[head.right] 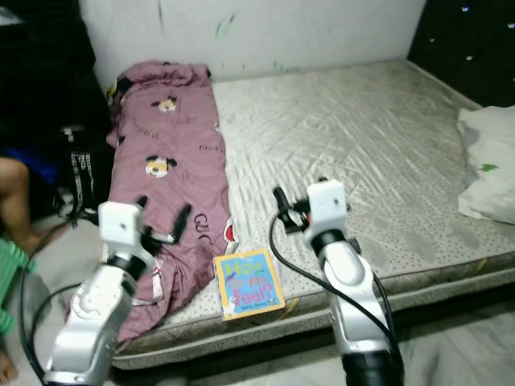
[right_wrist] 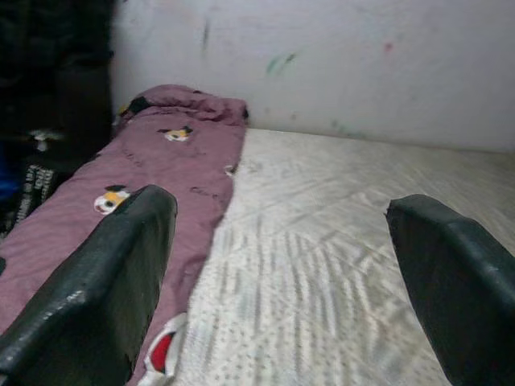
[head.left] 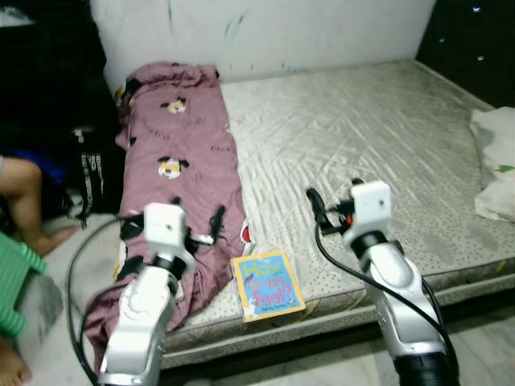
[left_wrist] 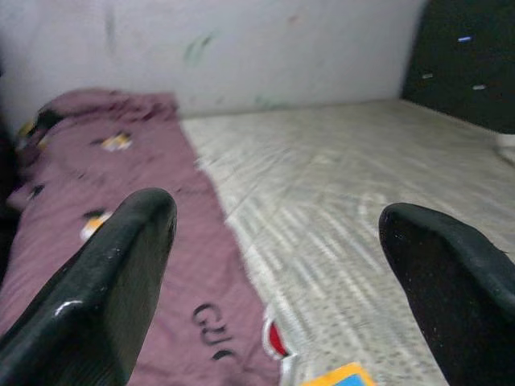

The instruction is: Clean up the room

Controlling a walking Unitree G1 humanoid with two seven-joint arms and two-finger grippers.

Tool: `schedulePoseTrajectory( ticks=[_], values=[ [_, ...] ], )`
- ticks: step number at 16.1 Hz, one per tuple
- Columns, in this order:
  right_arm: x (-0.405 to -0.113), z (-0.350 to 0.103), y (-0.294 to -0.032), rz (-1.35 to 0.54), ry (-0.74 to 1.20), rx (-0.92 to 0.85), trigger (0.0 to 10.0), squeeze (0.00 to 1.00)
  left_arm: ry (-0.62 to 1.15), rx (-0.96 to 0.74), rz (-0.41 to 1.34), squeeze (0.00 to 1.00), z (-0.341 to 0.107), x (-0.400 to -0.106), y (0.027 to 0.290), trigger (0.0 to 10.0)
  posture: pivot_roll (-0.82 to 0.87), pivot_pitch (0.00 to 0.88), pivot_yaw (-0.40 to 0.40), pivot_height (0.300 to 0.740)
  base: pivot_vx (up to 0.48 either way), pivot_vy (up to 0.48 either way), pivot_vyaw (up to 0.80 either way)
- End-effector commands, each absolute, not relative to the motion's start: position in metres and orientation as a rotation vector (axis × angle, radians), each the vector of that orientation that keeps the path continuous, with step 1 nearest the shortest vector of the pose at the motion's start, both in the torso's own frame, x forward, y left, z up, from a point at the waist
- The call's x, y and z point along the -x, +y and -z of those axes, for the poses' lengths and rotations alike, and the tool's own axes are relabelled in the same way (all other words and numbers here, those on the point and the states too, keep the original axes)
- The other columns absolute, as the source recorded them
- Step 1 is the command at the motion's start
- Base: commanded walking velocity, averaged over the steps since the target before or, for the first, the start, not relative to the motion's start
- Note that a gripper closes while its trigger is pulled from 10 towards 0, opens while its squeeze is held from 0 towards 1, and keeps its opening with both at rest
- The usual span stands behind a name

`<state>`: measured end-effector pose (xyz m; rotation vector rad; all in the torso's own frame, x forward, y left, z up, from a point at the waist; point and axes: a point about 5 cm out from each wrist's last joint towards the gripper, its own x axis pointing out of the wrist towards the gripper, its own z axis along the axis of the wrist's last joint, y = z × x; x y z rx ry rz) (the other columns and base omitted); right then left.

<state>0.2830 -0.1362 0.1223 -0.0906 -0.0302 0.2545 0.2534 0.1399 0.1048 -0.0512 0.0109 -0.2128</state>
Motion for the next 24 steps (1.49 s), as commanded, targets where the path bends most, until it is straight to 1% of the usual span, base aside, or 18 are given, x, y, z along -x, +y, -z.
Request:
schedulePoseTrajectory(
  ticks=[1, 3, 7, 9, 11, 22, 24],
  values=[
    [-0.2855, -0.1252, -0.1302, -0.272, -0.045, 0.095, 10.0, 0.00, 0.013, 0.032, 0.196, 0.00, -0.1051, -0.2543, 0.1433, 10.0, 0.04, 0.000, -0.001, 0.740, 0.000, 0.000, 0.00],
    [-0.2854, -0.1241, -0.1299, -0.267, -0.040, 0.113, 10.0, 0.00, 0.002, 0.010, 0.194, 0.00, -0.1062, -0.2545, 0.1422, 10.0, 0.04, 0.000, 0.002, 0.740, 0.000, 0.000, 0.67],
    [-0.2848, -0.1223, -0.1320, -0.252, -0.034, 0.107, 10.0, 0.00, 0.018, 0.057, 0.202, 0.00, -0.1026, -0.2543, 0.1413, 10.0, 0.03, 0.000, 0.001, 0.740, 0.000, 0.000, 0.80],
    [-0.2865, -0.1221, -0.1340, -0.243, -0.033, 0.107, 10.0, 0.00, 0.016, 0.046, 0.199, 0.00, -0.1028, -0.2547, 0.1422, 10.0, 0.03, 0.000, 0.002, 0.740, 0.000, 0.000, 0.70],
    [-0.2884, -0.1212, -0.1344, -0.228, -0.022, 0.080, 10.0, 0.00, 0.013, 0.032, 0.208, 0.00, -0.1033, -0.2549, 0.1410, 10.0, 0.03, 0.000, 0.002, 0.740, 0.000, 0.000, 0.00],
    [-0.2895, -0.1193, -0.1339, -0.236, -0.026, 0.113, 10.0, 0.00, 0.014, 0.032, 0.214, 0.00, -0.1038, -0.2550, 0.1384, 10.0, 0.03, 0.000, -0.006, 0.740, 0.000, 0.000, 0.00],
    [-0.2894, -0.1185, -0.1338, -0.237, -0.025, 0.114, 10.0, 0.00, 0.016, 0.031, 0.214, 0.00, -0.1034, -0.2549, 0.1385, 10.0, 0.03, 0.000, -0.005, 0.740, 0.000, -0.262, 0.00]
  ],
)
